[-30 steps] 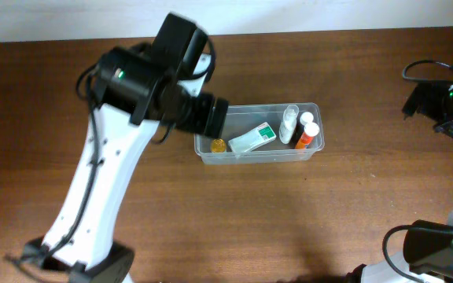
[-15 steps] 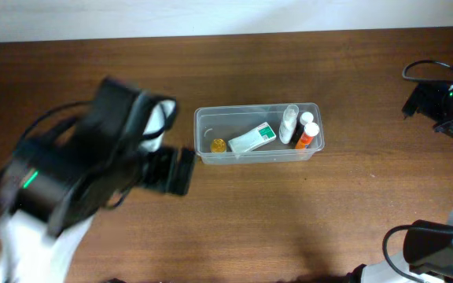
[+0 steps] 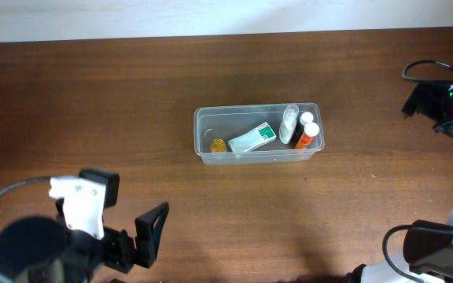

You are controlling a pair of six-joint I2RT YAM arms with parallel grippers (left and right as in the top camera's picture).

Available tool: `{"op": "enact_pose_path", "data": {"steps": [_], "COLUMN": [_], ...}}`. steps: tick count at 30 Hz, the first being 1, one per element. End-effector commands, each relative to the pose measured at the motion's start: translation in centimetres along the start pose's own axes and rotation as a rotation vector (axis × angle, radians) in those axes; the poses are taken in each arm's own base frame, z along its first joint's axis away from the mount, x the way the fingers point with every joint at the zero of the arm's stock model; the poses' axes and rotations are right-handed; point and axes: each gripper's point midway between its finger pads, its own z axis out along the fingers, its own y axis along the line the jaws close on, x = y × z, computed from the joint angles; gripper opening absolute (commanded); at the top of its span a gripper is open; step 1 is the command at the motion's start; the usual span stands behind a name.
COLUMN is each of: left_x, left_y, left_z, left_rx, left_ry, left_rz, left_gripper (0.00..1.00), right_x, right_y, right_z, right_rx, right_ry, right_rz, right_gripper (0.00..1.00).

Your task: Pack container

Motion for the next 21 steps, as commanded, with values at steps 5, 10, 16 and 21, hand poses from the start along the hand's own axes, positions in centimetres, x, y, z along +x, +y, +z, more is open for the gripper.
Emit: {"op": "enact_pose_path", "data": {"steps": [5, 10, 16, 21], "left_x": [4.7, 7.1, 8.7, 9.3], "left_y": [0.5, 1.3, 1.9, 2.1], "left_z": [4.4, 7.3, 9.1, 9.3], "left_rx": [0.067, 0.040, 0.014, 0.003], "left_ry": [-0.002, 0.083, 0.160, 0.192], "left_rz": [-0.011, -0.050, -0.077, -0.079], "left_gripper": [0.99, 0.99, 0.99, 0.99], "right_x": [0.1, 0.1, 0.1, 0.1], "right_y": [-0.2, -0.2, -0.2, -0.2], "right_z": [-0.8, -0.8, -0.8, -0.8], "right_rx": [-0.005, -0.005, -0.005, -0.005], "right_ry": [-0.023, -0.023, -0.023, -0.023], "right_rz": [0.012, 0.012, 0.013, 0.013], "right_gripper": [0.98, 0.98, 0.98, 0.98]}}
